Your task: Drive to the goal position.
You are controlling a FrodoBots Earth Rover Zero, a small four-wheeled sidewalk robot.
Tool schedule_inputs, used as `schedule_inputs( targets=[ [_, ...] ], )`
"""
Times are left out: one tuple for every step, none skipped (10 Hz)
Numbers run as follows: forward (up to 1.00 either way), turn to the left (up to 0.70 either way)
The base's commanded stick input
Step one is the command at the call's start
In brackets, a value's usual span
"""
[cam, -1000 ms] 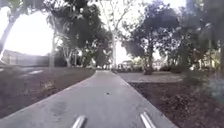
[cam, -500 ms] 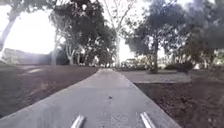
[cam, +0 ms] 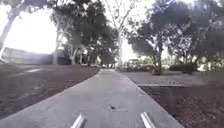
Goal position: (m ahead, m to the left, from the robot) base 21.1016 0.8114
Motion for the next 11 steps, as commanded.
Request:
schedule_inputs(
  targets=[
    [0.96, 0.00],
    [0.96, 0.00],
    [0.96, 0.00],
    [0.96, 0.00],
    [0.97, 0.00],
    [0.98, 0.00],
    [0.97, 0.00],
    [0.97, 0.00],
    [0.98, 0.00],
    [0.98, 0.00],
    [0.98, 0.00]
  ],
)
